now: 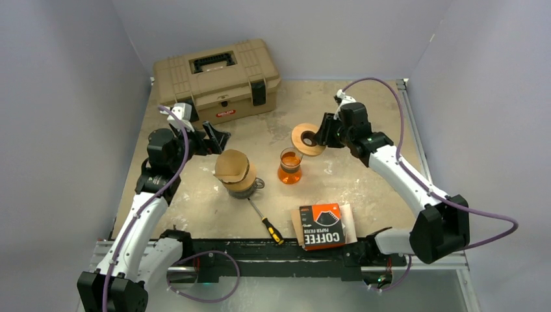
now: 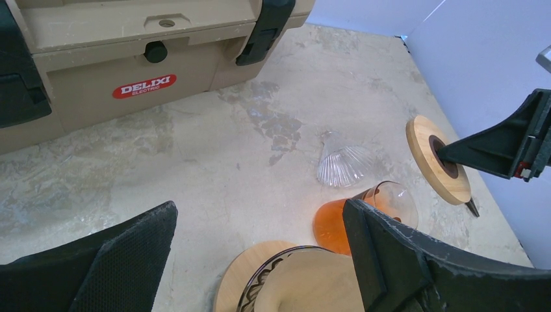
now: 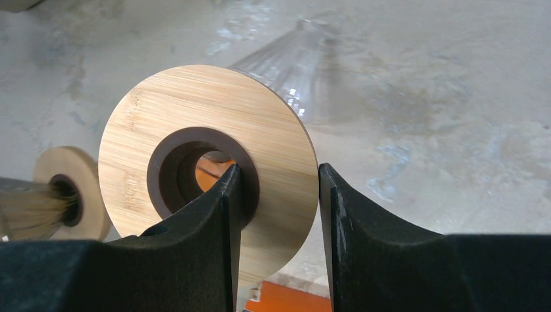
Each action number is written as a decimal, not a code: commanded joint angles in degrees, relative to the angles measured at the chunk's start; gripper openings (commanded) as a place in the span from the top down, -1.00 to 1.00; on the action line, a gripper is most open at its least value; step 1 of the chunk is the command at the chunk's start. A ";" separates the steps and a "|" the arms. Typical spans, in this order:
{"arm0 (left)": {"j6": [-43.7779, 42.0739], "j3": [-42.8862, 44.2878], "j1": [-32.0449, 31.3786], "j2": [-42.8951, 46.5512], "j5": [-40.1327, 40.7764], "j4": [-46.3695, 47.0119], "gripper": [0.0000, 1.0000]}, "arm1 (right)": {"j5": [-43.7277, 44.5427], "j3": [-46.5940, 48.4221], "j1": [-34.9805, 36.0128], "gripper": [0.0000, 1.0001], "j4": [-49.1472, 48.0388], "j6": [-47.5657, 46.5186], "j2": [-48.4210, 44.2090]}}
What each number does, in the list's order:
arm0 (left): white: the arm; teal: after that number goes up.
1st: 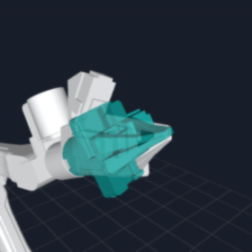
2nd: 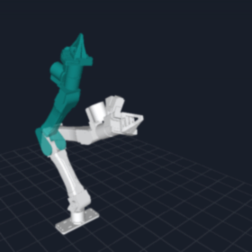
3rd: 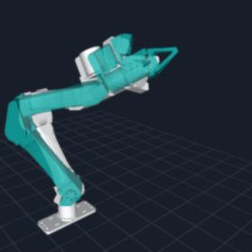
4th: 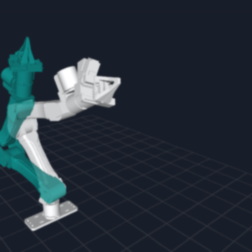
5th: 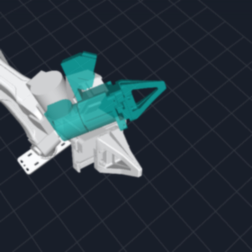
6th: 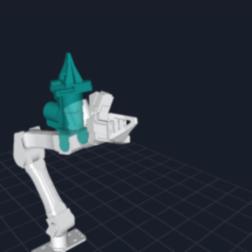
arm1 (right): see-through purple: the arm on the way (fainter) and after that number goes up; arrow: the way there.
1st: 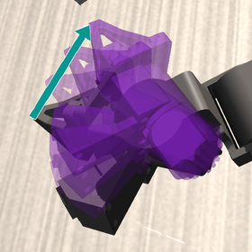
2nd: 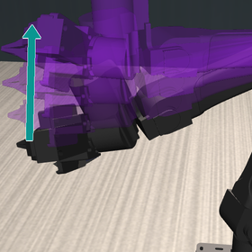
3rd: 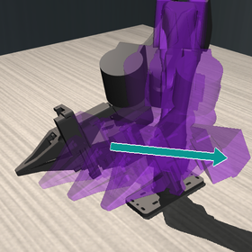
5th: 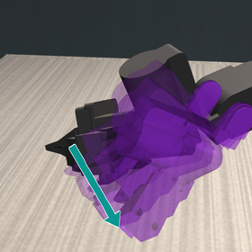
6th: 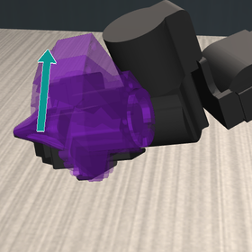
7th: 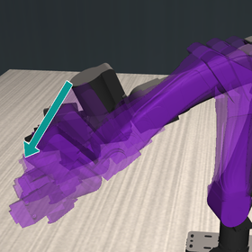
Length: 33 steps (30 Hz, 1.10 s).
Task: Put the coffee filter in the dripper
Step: Pick up the dripper holder from the center of the board, then place the dripper holder onto the coffee server.
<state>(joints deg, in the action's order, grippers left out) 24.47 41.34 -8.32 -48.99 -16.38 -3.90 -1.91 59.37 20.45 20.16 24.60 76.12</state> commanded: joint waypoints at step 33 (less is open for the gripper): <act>2.34 -1.62 2.41 -0.27 -4.13 6.25 -0.98 | 3.28 4.38 12.96 0.75 0.01 1.59 2.95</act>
<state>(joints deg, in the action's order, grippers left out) 26.00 40.36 -6.70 -49.34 -19.33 -0.69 0.32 61.93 32.88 22.28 25.85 79.48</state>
